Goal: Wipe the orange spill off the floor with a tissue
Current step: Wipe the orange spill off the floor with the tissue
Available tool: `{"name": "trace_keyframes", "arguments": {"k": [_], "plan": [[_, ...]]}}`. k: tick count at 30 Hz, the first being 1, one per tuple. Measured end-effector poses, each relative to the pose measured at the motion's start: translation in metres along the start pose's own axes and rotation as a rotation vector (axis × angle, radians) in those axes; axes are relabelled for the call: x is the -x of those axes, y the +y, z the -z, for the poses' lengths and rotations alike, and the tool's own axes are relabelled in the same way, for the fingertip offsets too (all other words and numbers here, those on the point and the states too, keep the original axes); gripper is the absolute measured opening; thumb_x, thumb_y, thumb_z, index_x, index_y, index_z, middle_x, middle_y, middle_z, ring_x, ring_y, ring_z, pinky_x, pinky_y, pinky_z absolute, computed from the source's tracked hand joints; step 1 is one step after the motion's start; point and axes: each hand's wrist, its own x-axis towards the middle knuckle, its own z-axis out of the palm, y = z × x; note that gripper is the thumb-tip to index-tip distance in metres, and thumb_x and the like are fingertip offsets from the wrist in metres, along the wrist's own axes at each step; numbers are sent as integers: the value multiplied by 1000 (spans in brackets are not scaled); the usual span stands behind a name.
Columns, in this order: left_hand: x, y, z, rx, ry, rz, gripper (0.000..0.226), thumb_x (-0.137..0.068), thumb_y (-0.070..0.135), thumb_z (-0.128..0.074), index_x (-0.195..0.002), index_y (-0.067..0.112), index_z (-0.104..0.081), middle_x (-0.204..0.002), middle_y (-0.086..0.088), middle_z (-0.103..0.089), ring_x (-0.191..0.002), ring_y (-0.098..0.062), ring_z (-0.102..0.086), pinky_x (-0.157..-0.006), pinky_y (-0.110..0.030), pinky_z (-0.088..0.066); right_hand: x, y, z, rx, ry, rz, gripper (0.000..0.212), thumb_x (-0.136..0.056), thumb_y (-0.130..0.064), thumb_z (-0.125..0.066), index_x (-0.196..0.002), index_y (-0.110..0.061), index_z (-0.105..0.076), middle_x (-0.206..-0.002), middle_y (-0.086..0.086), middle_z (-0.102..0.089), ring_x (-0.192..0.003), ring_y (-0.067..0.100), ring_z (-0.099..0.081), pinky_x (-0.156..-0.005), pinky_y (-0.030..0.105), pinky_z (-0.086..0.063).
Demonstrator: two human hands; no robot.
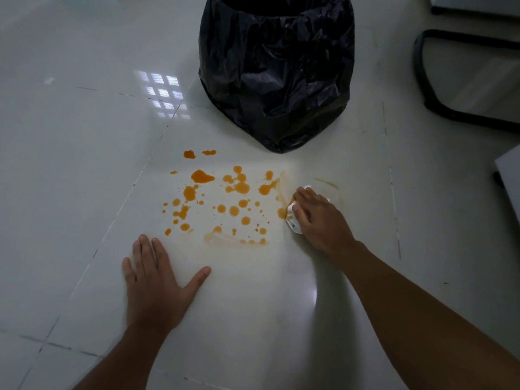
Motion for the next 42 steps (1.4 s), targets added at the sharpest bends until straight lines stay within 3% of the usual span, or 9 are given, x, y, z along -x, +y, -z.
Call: {"name": "trace_keyframes", "arguments": {"k": [4, 7, 11, 15, 19, 22, 29, 36, 42], "plan": [[2, 1, 2, 1, 0, -2, 136, -70, 94, 2, -149, -14, -26, -158, -35, -21, -150, -43, -18, -121, -60, -16, 30, -4, -1, 34, 27, -11, 44, -101, -36, -36, -138, -16, -51, -148, 1, -48, -141, 18, -37, -115, 33, -28], [3, 0, 1, 19, 17, -8, 136, -71, 94, 0, -147, -15, -28, -157, -36, -23, -149, -44, -20, -120, -61, -17, 50, -9, -2, 60, 35, -27, 47, -99, -35, -44, -143, -17, -46, -154, -1, -41, -146, 15, -28, -119, 34, -24], [2, -2, -4, 15, 30, 1, 131, -73, 92, -7, -146, -15, -29, -156, -36, -25, -149, -44, -22, -119, -62, -18, 65, -20, -8, 28, 60, -118, 68, -98, -41, -46, -155, -13, -22, -165, 2, -16, -152, 18, -7, -123, 33, -7], [1, -4, -8, 1, 43, 7, 122, -75, 85, -22, -146, -15, -30, -155, -36, -27, -148, -45, -23, -118, -62, -20, 69, -22, -13, 155, -45, -178, 66, -105, -39, -31, -157, -7, -5, -166, 10, 0, -153, 23, 0, -124, 34, 2], [1, -4, -10, 4, 50, 12, 119, -77, 83, -22, -146, -14, -30, -155, -36, -26, -148, -45, -22, -118, -62, -19, 71, -27, -13, 284, -73, -121, 60, -106, -30, -24, -156, -4, -3, -165, 15, 3, -153, 29, 3, -124, 39, 1], [1, -5, -11, 8, 58, 13, 119, -77, 83, -22, -147, -13, -29, -156, -35, -26, -148, -44, -21, -118, -62, -18, 83, -36, -19, 222, -75, -52, 59, -106, -31, -24, -157, -8, -7, -166, 9, -1, -153, 22, 4, -124, 33, 5], [1, -5, -12, 17, 72, 10, 117, -78, 81, -24, -147, -13, -28, -156, -36, -25, -148, -45, -21, -119, -62, -18, 101, -44, -18, 230, -125, -141, 71, -103, -49, -19, -157, -7, 0, -166, 9, 6, -153, 19, 9, -124, 34, 4], [1, -6, -11, 14, 80, 16, 118, -78, 82, -22, -148, -13, -27, -157, -34, -24, -149, -44, -19, -120, -61, -17, 116, -39, -7, 205, -39, -353, 80, -99, -60, -14, -156, -8, 6, -166, 9, 10, -152, 21, 11, -125, 37, 2], [1, -5, -13, 19, 88, 18, 118, -78, 82, -23, -148, -13, -26, -157, -35, -24, -149, -43, -18, -120, -60, -16, 117, -38, -10, 161, -101, -251, 73, -101, -57, -12, -157, -15, 8, -165, 3, 15, -151, 19, 17, -123, 36, 7]]}}
